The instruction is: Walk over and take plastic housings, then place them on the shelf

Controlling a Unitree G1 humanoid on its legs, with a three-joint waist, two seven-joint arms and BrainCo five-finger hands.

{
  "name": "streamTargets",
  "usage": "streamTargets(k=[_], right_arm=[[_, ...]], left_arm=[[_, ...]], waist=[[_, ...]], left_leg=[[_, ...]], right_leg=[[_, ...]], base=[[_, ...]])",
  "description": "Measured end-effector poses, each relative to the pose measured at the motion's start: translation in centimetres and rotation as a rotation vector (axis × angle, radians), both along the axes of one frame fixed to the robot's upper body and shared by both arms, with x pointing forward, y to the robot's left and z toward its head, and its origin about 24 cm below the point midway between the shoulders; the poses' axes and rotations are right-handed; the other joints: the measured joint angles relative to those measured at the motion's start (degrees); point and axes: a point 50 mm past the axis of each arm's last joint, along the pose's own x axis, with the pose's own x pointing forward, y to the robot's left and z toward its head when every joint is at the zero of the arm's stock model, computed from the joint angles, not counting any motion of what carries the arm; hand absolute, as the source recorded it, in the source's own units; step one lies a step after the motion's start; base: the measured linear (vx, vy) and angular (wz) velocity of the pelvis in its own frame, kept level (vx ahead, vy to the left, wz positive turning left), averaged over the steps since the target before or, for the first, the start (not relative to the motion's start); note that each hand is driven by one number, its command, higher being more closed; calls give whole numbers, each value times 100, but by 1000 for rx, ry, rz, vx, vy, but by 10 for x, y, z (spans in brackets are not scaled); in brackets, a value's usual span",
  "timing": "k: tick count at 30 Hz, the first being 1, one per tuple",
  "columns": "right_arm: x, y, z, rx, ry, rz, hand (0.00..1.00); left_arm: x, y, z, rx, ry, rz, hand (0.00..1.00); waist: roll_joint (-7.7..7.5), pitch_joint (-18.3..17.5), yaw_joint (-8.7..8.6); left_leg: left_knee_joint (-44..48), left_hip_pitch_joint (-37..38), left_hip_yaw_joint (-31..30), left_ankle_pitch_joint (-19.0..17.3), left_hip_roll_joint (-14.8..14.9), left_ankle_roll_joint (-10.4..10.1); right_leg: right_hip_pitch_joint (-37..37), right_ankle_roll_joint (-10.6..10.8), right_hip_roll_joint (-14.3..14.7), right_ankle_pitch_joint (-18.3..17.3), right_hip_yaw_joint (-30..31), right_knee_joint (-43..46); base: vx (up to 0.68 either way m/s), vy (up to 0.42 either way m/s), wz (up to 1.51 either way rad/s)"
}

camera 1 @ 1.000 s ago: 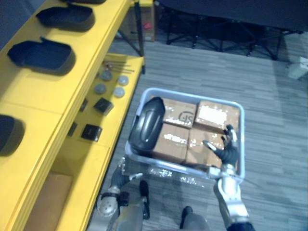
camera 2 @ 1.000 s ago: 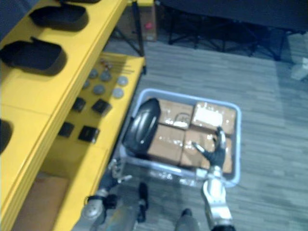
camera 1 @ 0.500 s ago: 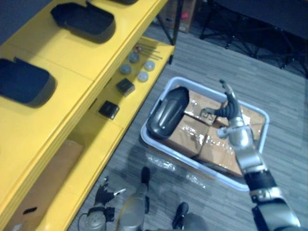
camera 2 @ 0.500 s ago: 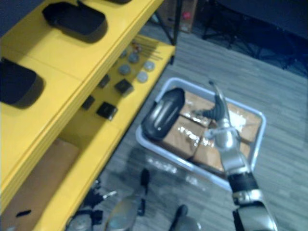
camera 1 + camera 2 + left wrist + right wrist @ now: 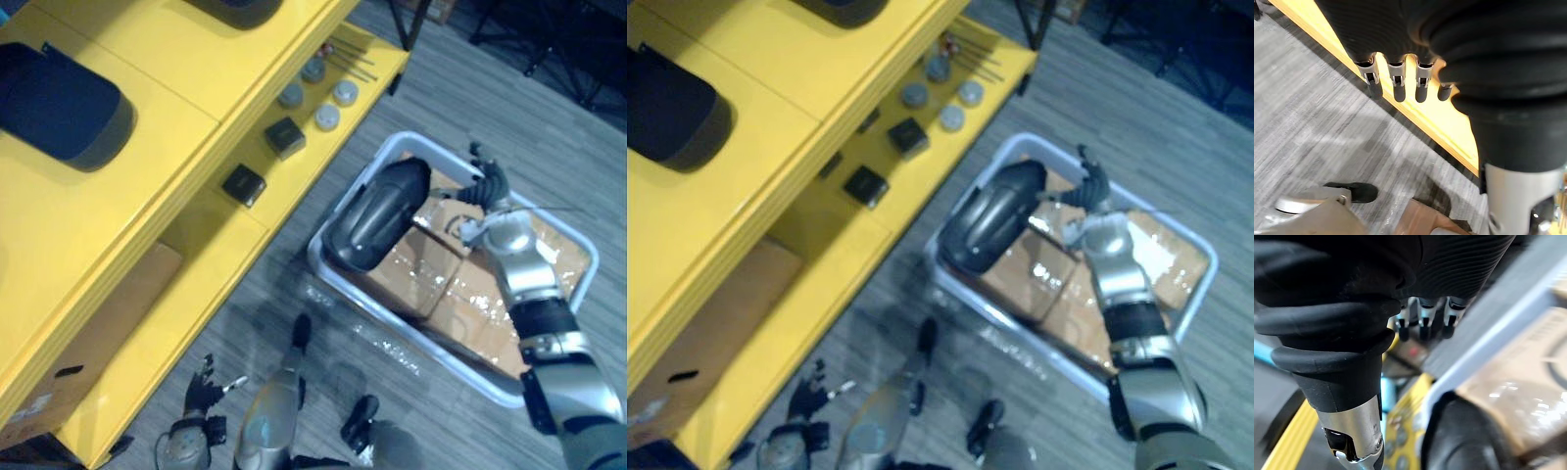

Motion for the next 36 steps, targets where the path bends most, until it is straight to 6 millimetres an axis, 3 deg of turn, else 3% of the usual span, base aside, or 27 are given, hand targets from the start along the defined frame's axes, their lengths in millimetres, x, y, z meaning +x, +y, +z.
streamTargets(k=[2, 5, 15, 25, 36], right_arm=[[-3, 14, -20, 69, 41, -14, 0], [-5, 25, -32, 110, 57, -43, 0], [-4, 41, -37, 174, 42, -127, 0], [1, 40, -28, 190, -21, -298, 0], [7, 22, -19, 163, -53, -342, 0]], left_arm=[[1, -11, -1, -23, -11, -21, 0], [7, -24, -1, -66, -38, -34, 0], [13, -32, -2, -87, -57, -47, 0], [17, -46, -5, -155, -66, -43, 0], [23, -69, -6, -184, -60, -118, 0]], waist=[[91, 50, -39], [237, 127, -44], [466, 232, -34], [654, 268, -58], [1001, 304, -96]], left_leg=[[0, -6, 34, -2, 26, -2], [1, -30, 64, 4, 34, -13], [113, -191, -6, 22, 6, -32], [146, -299, -105, 56, -82, -74], [295, -399, -251, 90, -129, -121]], right_leg=[[-83, -16, -1, -29, 89, 80], [-197, -7, -53, -136, 111, 269], [-475, -50, -173, -392, 101, 745], [-760, -80, -359, -697, 70, 1278], [-868, -114, -476, -893, -59, 1679]], base=[[-12, -36, -14], [-17, -46, -6], [8, -57, 4], [-24, -65, 6], [-36, -50, 7]])
